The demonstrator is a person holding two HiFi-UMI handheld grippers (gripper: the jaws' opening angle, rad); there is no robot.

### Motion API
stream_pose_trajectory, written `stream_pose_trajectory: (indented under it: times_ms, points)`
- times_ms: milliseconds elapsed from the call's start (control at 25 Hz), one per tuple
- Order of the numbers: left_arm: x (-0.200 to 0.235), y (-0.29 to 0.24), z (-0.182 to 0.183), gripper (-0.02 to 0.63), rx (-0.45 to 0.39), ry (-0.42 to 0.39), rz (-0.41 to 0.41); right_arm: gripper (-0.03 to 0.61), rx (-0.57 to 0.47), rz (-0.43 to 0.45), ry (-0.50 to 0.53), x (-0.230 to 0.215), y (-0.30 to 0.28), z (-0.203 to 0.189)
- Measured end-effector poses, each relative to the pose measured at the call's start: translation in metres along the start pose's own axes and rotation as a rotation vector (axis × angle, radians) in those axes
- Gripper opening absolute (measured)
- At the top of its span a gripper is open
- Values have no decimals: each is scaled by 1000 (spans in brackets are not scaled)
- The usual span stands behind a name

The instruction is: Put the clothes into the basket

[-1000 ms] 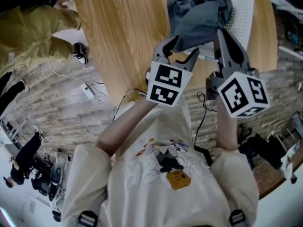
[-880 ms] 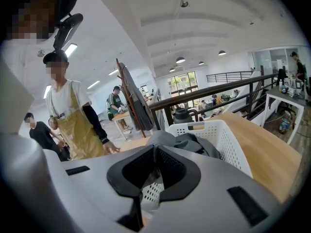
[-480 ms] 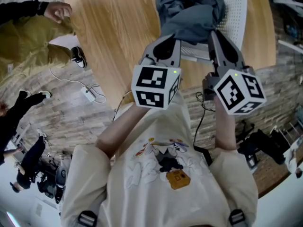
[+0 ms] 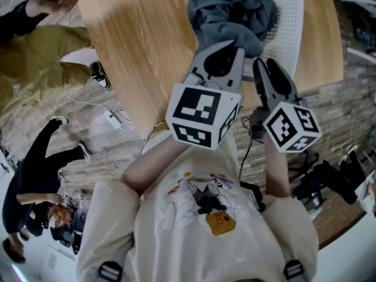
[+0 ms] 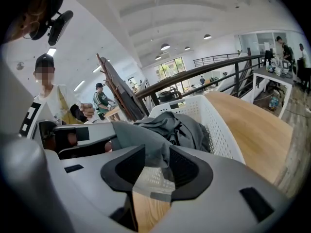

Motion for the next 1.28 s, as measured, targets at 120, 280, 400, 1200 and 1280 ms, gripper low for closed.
stream_pose_trajectory:
  times_ms: [120,280,400,1200,1280]
  points:
    - [-13,-4,2,8,1,7,-22,163,19,11,-11,-5,11,-5]
    - [-18,-13,2,8,5,3,-38,166,22,2,-8,-9,14,-10]
    - [-25,-23,2,8,14,5,-58,166,20,-1,-14,-12,12,-8]
    - [-91,-101,-16,9,104,-55,-161,166,-5,-3,-50,-72,21,12]
    - [-91,-102,-19,35,118,-62,-170,166,-4,0,-51,-74,19,12]
Point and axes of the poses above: the fingertips, and each gripper's own axes: y backward along the fingers, x to its left, z out of its top, the point moved 1 cm from there along y, backward along the fingers, and after that the axes turned 2 degrees about -x, right-handed, at the moved point
